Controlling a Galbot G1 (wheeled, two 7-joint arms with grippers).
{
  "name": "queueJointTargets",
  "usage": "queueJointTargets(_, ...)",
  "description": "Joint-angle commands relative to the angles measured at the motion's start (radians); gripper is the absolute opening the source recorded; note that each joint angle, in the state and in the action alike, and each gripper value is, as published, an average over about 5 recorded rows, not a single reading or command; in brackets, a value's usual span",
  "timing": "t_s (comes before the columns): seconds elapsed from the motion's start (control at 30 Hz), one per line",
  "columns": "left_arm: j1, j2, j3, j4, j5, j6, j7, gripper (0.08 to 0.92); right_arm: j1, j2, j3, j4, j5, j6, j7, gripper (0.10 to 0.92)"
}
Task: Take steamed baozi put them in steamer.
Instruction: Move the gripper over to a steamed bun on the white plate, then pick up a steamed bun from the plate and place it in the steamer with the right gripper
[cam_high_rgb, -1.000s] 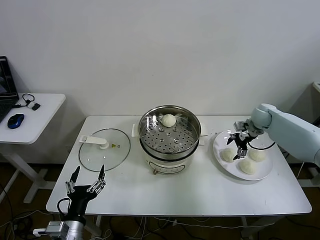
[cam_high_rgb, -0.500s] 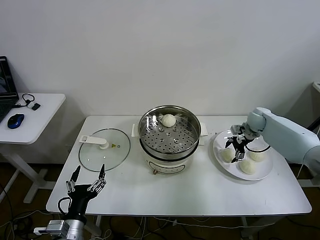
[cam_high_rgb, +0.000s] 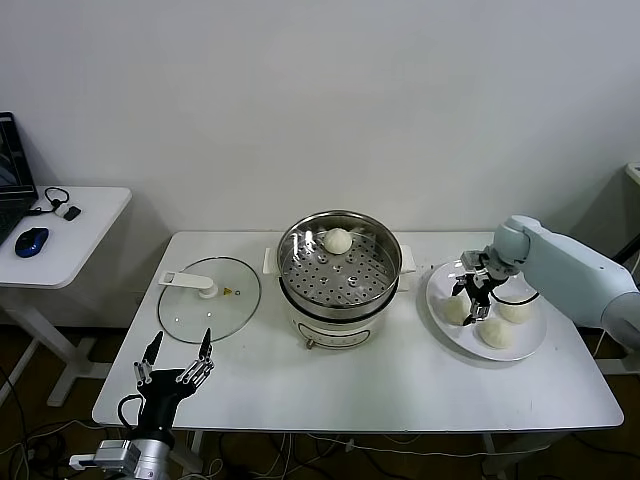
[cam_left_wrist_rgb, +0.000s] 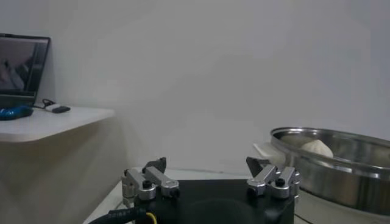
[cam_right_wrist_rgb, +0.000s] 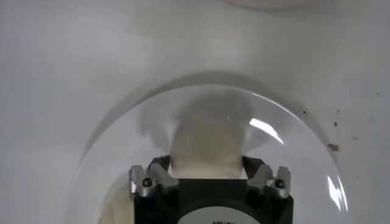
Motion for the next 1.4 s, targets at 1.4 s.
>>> queueJointTargets(1.4,-0.001,0.001,0.025,-0.015,0.025,0.001,-0.003,0.823,0.721,0.159,-0.495,0.292,0.600,-0.157,-0.017,0.628)
